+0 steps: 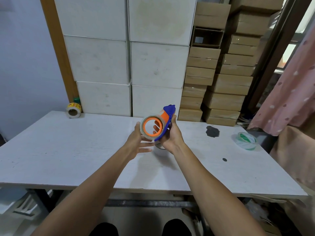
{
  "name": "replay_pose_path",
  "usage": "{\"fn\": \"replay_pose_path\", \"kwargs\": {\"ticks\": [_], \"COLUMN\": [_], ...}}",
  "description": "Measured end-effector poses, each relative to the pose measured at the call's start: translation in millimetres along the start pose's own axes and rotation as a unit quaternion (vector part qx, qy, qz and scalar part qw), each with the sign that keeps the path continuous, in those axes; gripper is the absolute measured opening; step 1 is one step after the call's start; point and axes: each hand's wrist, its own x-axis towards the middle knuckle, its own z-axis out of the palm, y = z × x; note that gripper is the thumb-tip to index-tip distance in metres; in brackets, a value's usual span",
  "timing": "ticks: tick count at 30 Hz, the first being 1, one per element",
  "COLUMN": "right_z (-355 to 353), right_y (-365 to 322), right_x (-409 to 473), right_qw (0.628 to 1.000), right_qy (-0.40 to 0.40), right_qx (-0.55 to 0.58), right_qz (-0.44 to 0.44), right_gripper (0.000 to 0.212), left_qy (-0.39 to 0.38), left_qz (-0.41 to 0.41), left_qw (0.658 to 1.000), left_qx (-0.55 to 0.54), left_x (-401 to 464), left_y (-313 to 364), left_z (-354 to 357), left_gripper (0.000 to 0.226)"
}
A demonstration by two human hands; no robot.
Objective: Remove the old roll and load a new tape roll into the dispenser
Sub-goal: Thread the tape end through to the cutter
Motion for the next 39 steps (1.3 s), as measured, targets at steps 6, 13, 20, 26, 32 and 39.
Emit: {"fn": "replay_pose_path", "kwargs": {"ticks": [6, 13, 20, 26, 32, 39], "right_z": [-2, -3, 3, 5, 3, -6], "right_y": [2, 3, -2, 7, 14, 11], "right_x": [-4, -5, -8, -2, 4, 9], "right_qw": [0.999, 1.0, 0.999, 0.999, 0.999, 0.999], "right_qy": [0.016, 0.008, 0.012, -0.001, -0.027, -0.039], "right_qx": [-0.033, 0.003, 0.012, 0.048, 0.041, -0.011], "right_qz": [0.011, 0.026, 0.028, 0.022, 0.004, 0.009], "right_gripper": [0.042, 0.04, 0.037, 0.036, 0.041, 0.051], "left_qy": [0.125, 0.176, 0.134, 0.032, 0.064, 0.107], "left_qz": [0.132, 0.259, 0.263, 0.262, 0.307, 0.337], "left_qw": [0.983, 0.944, 0.951, 0.962, 0.933, 0.915], "left_qx": [0.02, 0.108, 0.088, 0.073, 0.177, 0.196], "left_x": [11, 8, 3, 3, 4, 6], "left_y": [-8, -6, -5, -13, -17, -18], "left_z": [-12, -15, -10, -3, 0, -9], "left_gripper": [0.015, 0.011, 0.023, 0.068, 0.093, 0.08]}}
